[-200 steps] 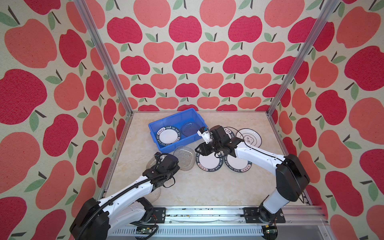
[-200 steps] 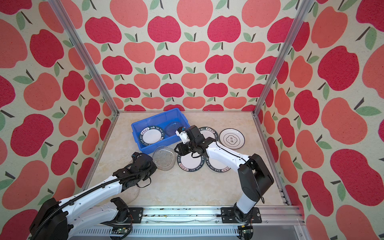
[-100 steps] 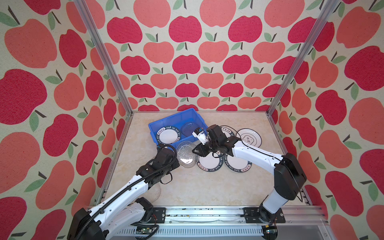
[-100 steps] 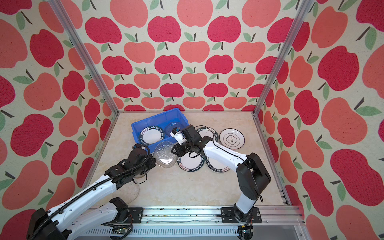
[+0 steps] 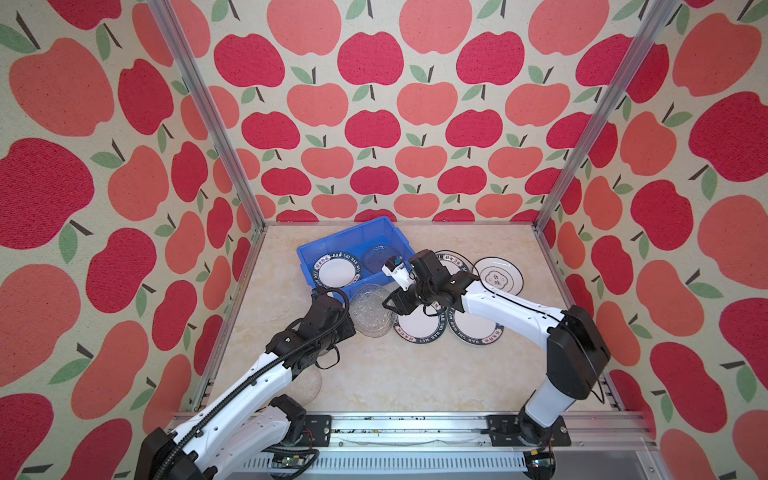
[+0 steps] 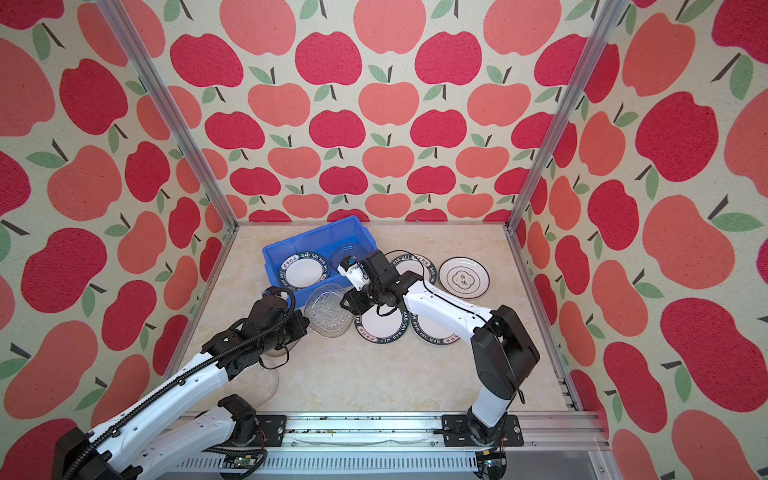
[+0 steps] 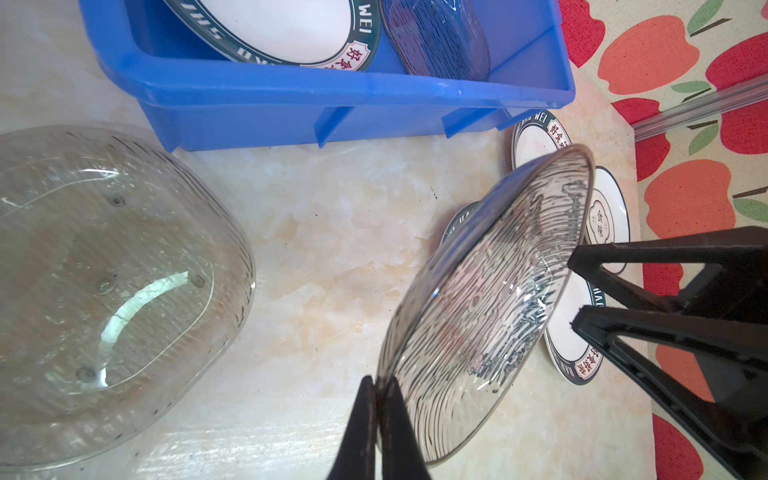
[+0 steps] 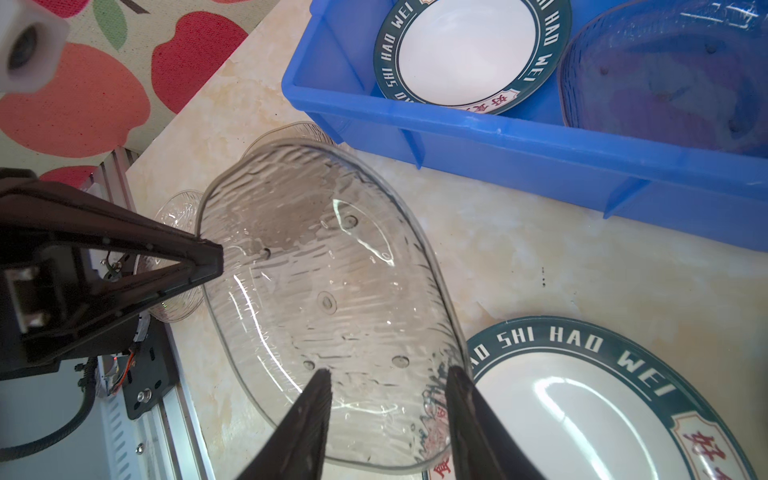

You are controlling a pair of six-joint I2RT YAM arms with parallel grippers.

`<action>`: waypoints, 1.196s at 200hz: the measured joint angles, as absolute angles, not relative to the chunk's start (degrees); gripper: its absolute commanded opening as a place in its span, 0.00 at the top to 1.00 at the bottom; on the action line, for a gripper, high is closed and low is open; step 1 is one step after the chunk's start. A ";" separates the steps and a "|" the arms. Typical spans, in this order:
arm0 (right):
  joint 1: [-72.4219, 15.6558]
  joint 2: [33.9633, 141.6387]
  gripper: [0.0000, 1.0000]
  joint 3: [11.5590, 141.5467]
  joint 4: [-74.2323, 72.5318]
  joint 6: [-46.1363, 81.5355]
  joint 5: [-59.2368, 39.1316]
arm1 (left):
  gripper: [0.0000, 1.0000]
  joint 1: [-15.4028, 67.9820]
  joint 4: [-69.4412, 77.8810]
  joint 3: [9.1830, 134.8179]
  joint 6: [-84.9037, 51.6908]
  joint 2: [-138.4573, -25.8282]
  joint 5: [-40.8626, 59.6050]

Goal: Place the plates into the plastic bin on the countertop

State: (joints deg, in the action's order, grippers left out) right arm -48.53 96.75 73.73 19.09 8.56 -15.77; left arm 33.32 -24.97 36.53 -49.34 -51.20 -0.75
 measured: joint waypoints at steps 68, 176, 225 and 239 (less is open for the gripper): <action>-46.83 93.47 0.56 73.17 18.26 7.90 -12.69 | 1.00 33.32 -25.10 36.49 -49.36 -50.09 0.54; -45.82 96.90 1.00 73.17 17.43 7.92 -19.27 | 1.00 31.46 -24.99 36.49 -48.42 -49.93 2.13; -46.00 101.62 1.00 79.81 20.25 9.08 -17.93 | 0.01 30.06 -26.52 36.49 -48.53 -48.84 -0.01; -46.00 105.30 1.00 86.56 23.14 9.96 -16.03 | 0.01 28.93 -28.58 36.47 -48.97 -45.39 -2.79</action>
